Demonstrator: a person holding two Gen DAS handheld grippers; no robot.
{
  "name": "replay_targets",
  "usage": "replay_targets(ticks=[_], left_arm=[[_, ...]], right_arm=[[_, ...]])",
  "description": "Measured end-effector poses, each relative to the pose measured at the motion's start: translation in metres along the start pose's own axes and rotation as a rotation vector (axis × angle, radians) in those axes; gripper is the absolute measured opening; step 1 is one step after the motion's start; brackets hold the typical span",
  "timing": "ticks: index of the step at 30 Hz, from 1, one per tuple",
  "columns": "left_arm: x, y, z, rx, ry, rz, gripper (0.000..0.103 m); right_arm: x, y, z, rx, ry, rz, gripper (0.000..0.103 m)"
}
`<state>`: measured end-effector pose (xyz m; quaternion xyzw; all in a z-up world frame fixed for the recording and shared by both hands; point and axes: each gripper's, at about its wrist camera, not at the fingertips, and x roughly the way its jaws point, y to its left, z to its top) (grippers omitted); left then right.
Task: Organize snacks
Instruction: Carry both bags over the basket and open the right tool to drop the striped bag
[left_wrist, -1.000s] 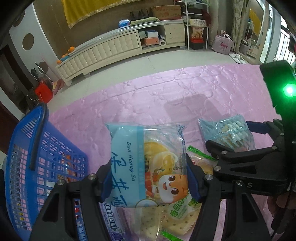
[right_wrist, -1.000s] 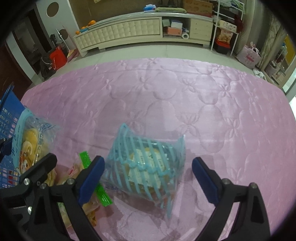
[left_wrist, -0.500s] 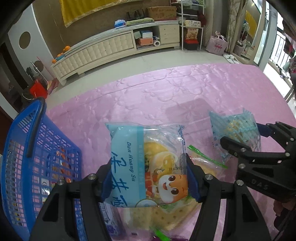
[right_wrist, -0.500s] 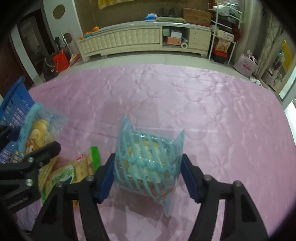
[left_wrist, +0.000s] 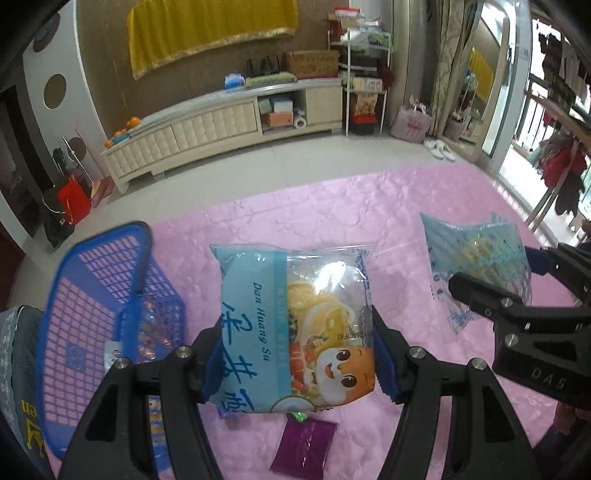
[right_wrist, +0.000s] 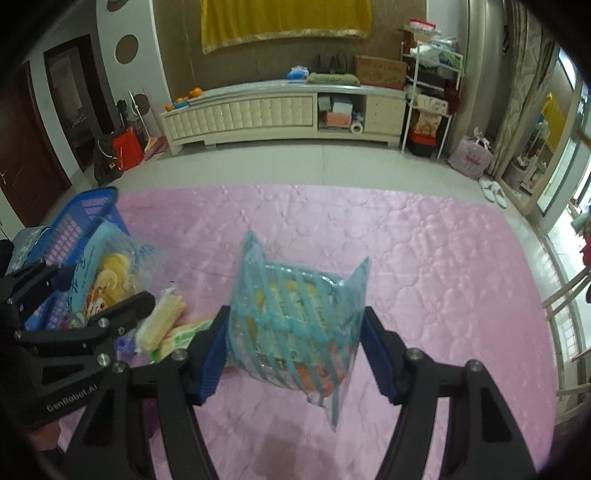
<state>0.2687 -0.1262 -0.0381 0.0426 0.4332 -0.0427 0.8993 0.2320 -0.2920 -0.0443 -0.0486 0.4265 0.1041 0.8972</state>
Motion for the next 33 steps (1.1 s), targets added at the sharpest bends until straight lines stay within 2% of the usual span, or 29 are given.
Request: replay_targets(ticks=[7,14,20,25,33], left_arm=[[-0.062,0.018,-0.008,-0.018,-0.089,-0.002,0.063],[-0.099,0.048,-0.020,-0.044,-0.126,0.016,0.064],[-0.122,0.083,-0.032,-0.059,-0.127,0.064,0.064],[-0.134,0.119,-0.040,-0.100,-0.121,0.074,0.064],[-0.141,0.170,-0.055,-0.151,-0.117,0.117,0.064]], right_arm=[[-0.046,0.028,0.006,-0.009,-0.054,0.021,0.071],[-0.080,0.068,0.011,-0.073,-0.103,0.030,0.071],[-0.086,0.097,0.022,-0.091,-0.115,0.072,0.072],[-0.086,0.134,0.030,-0.142,-0.120,0.100,0.072],[-0.072,0.191,0.048,-0.214,-0.105,0.143,0.072]])
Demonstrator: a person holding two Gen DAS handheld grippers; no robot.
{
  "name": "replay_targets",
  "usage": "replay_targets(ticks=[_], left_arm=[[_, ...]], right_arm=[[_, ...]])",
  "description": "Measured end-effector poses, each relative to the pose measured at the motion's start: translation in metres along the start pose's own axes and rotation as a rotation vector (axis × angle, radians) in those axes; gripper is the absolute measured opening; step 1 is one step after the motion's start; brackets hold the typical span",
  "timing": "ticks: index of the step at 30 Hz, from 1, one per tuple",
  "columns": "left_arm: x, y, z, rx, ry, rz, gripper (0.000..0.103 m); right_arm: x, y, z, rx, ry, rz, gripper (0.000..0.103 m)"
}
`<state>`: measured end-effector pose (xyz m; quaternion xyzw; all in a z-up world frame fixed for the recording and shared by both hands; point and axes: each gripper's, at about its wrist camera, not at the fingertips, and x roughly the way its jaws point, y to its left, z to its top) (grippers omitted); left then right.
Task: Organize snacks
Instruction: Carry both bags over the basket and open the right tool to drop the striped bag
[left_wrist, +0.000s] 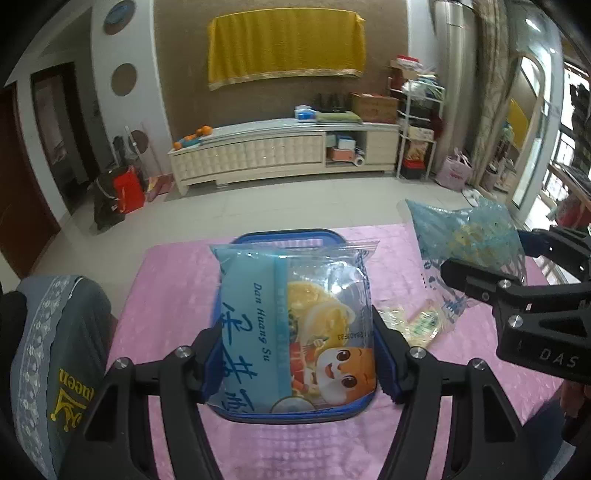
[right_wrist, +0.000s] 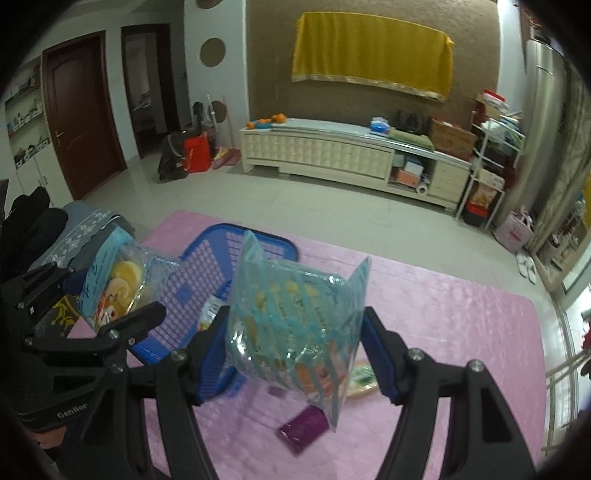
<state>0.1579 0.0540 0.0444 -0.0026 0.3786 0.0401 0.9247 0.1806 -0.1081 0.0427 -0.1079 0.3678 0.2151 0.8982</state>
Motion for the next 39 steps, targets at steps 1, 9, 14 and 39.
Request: replay_targets(ticks=[1,9,14,39], left_arm=[[0.001,0.008,-0.001,-0.009,-0.003,0.002,0.064],[0.027,0.053,-0.014,-0.068,0.048,0.009,0.064],[0.040,0.062,-0.026,-0.046,0.067,0.022,0.064],[0.056,0.082,-0.051,-0.071,0.122,-0.007,0.064]], right_arm=[[0.005,0.006,0.001,-0.013,0.004,0.007,0.072],[0.058,0.042,0.000,-0.061,0.097,0.050,0.072],[0.078,0.062,-0.010,-0.104,0.161,0.047,0.072],[0.111,0.088,-0.034,-0.145,0.333,-0.035,0.082]])
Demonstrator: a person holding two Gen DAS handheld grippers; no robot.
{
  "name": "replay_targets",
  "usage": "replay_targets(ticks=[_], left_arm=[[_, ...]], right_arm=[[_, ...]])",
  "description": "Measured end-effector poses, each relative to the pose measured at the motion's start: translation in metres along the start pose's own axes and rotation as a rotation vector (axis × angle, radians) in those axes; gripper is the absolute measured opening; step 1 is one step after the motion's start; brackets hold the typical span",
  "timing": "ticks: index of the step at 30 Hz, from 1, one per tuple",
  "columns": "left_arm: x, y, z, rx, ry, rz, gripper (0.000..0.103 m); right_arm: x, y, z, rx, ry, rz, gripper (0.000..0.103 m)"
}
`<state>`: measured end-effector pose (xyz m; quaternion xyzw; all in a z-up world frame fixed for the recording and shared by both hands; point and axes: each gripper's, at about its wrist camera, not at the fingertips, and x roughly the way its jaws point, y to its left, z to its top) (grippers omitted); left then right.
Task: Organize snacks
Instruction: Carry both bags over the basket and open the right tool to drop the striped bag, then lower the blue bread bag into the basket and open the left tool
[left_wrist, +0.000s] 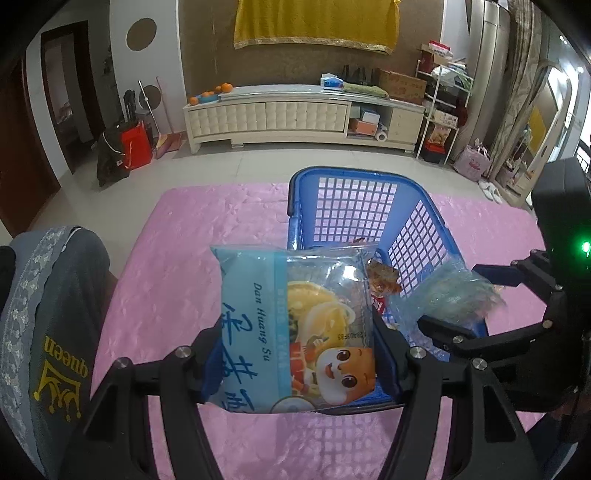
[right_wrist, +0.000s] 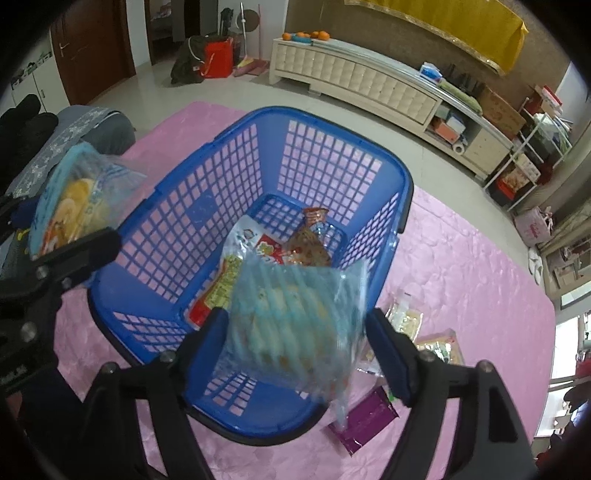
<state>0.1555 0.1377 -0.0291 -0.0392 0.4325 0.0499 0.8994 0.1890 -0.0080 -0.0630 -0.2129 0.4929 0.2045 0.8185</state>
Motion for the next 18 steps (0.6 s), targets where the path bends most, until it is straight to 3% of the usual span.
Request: replay_targets(ticks=[4,18], left_arm=[[0.001,0.000,-0.001,0.001,0.006,0.003,0.064],[-0.008,-0.024,0.000,0.026,0.001,-0.033,0.064]], right_arm=[[-0.008,-0.004,-0.003,0.008,-0.024,-0.036,0.086],[-0.028,-0.034,-0.015,0.085,-0.073,-0.031,0.087]])
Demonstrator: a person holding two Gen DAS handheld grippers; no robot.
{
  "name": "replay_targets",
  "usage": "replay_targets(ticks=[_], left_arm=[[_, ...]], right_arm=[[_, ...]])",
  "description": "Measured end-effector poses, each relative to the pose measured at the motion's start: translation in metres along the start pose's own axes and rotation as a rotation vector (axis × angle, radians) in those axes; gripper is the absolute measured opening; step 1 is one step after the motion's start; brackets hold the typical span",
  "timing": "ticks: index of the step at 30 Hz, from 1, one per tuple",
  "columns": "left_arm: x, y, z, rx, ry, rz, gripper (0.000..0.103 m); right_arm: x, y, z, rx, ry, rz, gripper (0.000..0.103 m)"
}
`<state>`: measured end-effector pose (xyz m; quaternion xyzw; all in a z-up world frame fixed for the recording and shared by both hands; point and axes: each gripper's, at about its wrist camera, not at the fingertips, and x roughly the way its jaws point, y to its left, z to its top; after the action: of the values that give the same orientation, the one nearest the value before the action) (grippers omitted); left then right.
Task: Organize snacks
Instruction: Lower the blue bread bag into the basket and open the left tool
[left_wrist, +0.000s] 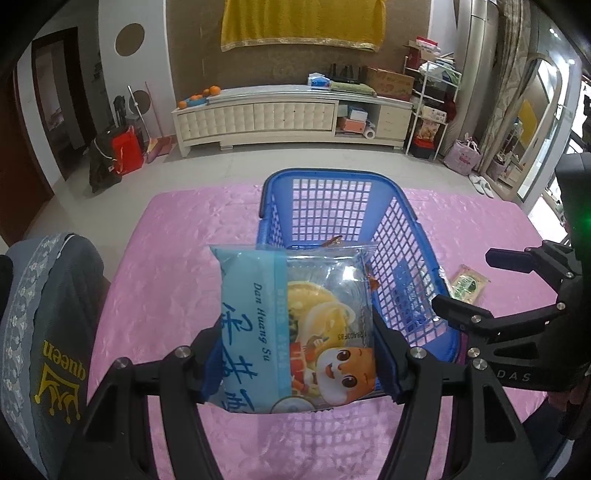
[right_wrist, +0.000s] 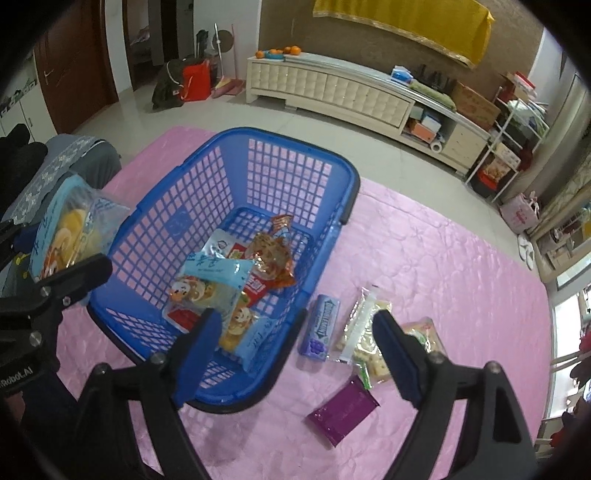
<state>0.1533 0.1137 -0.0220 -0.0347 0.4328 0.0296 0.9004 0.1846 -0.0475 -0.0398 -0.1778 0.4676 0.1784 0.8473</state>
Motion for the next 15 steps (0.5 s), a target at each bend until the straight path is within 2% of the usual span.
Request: replay_targets(ticks=[15], left_arm=[[0.039,-0.039,0.008,0.066,0.068,-0.040,0.064]], right_arm=[[0.011,-0.038,-0.010,0.083,-0.007,0.001,0.087]])
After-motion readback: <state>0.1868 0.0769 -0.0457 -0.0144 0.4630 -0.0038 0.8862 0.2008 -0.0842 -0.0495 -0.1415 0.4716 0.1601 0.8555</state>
